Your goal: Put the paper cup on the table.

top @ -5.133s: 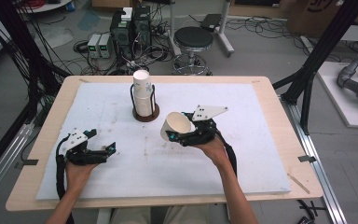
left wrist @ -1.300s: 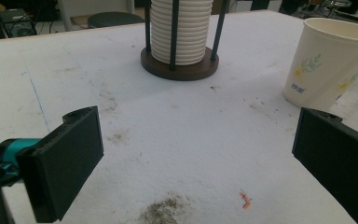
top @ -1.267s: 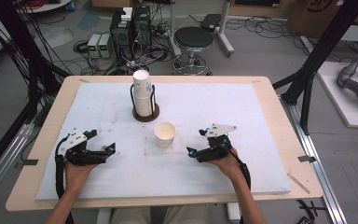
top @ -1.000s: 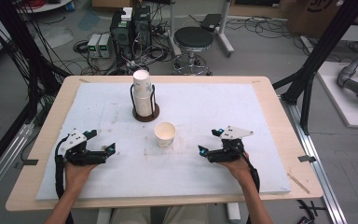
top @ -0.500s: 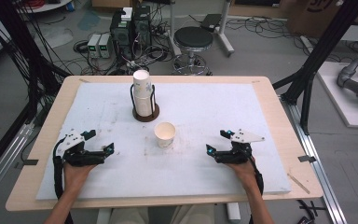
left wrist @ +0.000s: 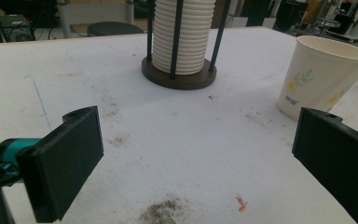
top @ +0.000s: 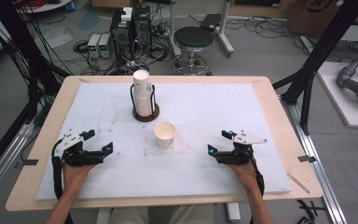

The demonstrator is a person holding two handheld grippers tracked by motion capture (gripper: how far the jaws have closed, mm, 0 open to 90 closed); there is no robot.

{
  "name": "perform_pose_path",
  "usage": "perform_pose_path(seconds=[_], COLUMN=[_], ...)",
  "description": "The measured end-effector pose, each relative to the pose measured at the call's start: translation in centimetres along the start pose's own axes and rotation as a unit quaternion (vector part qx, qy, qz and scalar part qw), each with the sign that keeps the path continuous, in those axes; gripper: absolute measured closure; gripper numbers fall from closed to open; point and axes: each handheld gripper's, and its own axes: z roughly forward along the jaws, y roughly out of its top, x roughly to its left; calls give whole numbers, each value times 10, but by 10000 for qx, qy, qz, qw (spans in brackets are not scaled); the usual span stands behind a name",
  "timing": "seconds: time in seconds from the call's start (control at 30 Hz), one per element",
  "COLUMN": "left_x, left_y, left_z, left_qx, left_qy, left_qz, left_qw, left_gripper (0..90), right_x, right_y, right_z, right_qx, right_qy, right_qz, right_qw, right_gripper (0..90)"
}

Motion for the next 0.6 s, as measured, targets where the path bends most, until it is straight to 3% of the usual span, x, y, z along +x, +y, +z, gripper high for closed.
perform_pose_path(seconds=[0.2, 0.43, 0.6], left_x=[0, 0, 0], left_y=[0, -1, -1], left_z=[0, -2, -2], left_qx=[-11, -89, -100], left_qy=[-10, -15, -10], left_qz=[9, -4, -2], left_qw=[10000, 10000, 9999], left_gripper=[18, 17, 18], right_x=[3, 3, 2], right_y=[0, 0, -1], right_z=[0, 1, -1], right_qx=[15, 60, -51], right_qy=[-7, 10, 24], right_qz=[-136, -137, -119], right_qw=[9999, 9999, 9999], right_gripper=[145, 146, 146])
